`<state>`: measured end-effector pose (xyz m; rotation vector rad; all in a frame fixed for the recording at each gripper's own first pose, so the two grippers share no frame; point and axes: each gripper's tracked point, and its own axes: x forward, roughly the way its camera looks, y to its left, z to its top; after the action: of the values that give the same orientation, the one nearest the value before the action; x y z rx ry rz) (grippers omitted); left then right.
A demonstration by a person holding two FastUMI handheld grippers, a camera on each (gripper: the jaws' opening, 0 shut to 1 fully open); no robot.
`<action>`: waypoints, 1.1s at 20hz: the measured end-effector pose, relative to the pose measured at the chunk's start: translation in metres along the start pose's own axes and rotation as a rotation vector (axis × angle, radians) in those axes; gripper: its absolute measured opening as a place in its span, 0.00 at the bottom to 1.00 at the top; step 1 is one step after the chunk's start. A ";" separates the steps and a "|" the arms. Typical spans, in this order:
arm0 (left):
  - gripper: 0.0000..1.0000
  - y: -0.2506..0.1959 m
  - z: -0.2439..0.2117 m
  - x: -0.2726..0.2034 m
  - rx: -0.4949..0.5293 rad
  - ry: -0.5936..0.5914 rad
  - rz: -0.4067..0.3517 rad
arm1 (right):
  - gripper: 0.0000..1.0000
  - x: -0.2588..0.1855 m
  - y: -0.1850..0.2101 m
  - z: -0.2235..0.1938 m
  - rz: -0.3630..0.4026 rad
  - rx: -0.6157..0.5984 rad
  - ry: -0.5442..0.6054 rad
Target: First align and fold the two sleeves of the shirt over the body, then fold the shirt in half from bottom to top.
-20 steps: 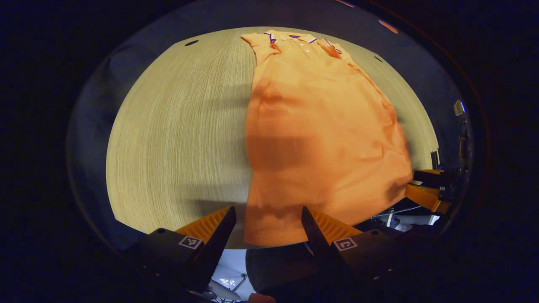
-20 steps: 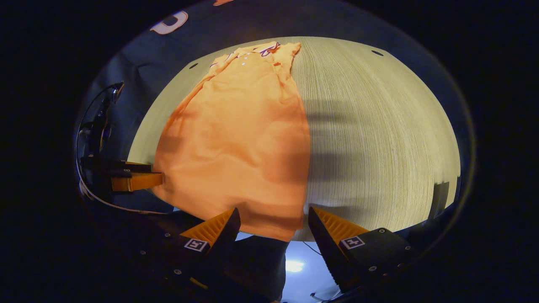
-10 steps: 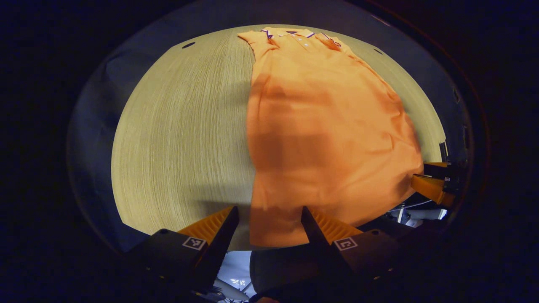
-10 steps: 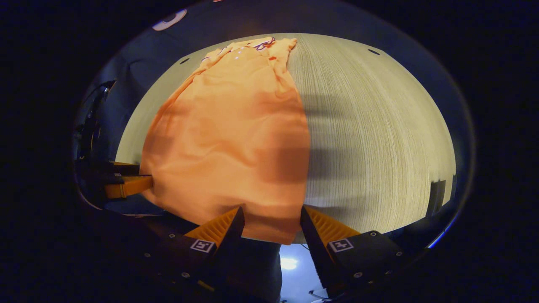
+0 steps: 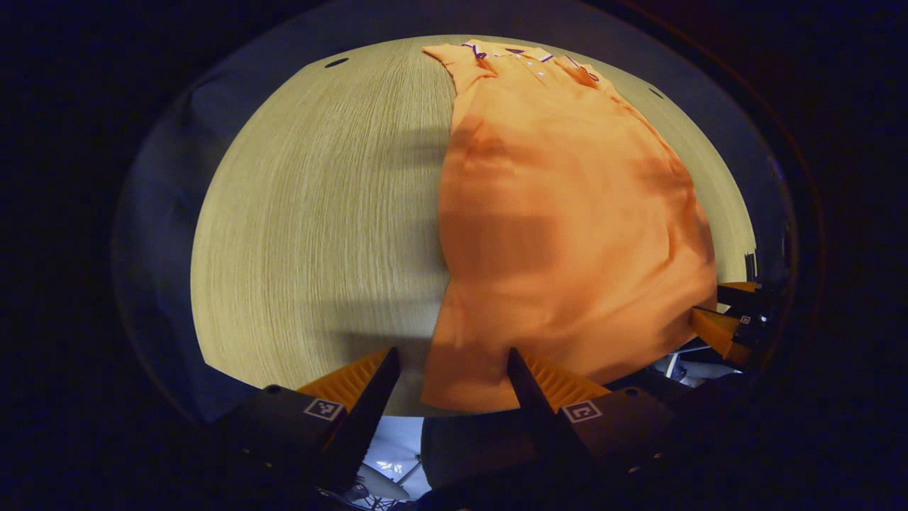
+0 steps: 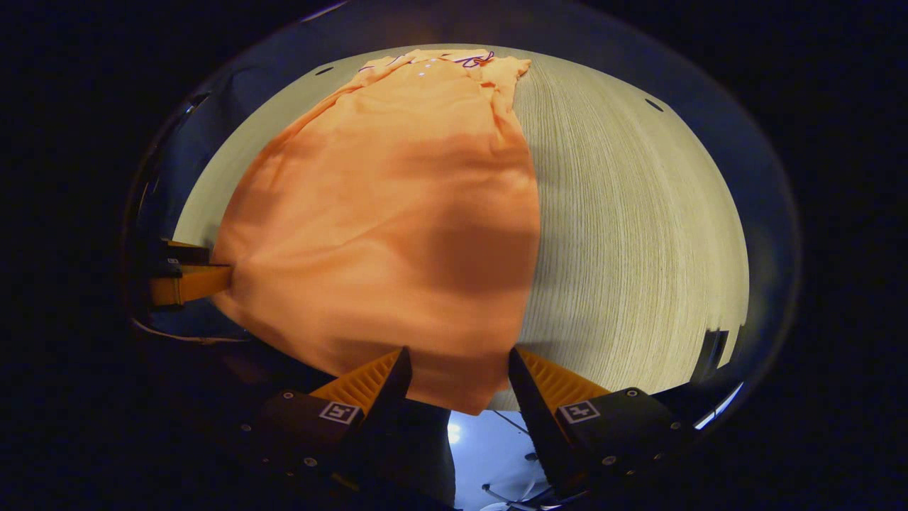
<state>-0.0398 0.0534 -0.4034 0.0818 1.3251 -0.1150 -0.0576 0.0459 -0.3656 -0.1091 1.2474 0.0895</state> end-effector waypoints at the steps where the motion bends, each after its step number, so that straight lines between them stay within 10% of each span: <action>1: 0.95 -0.001 0.001 -0.001 0.014 -0.002 -0.001 | 0.86 0.001 0.000 0.000 0.013 0.020 -0.001; 10: 0.93 -0.009 0.008 0.001 0.056 -0.021 -0.009 | 0.66 -0.004 -0.022 0.001 0.069 0.167 -0.030; 11: 0.83 -0.010 0.011 0.000 0.052 -0.022 -0.007 | 0.41 0.002 -0.025 0.001 0.058 0.181 -0.044; 13: 0.76 -0.020 0.018 0.005 0.045 -0.049 -0.017 | 0.29 0.002 -0.022 0.001 0.052 0.165 -0.042; 16: 0.31 -0.033 0.017 0.004 0.065 -0.042 -0.031 | 0.29 0.000 -0.012 0.003 0.072 0.128 -0.030; 17: 0.13 -0.036 0.018 0.006 0.086 -0.045 -0.032 | 0.09 0.002 -0.008 0.006 0.088 0.129 -0.036; 22: 0.10 -0.038 0.017 0.003 0.056 -0.052 -0.097 | 0.10 -0.002 0.002 0.014 0.204 0.200 -0.037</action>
<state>-0.0277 0.0135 -0.4024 0.0616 1.2742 -0.2350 -0.0452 0.0493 -0.3598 0.1923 1.2211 0.1420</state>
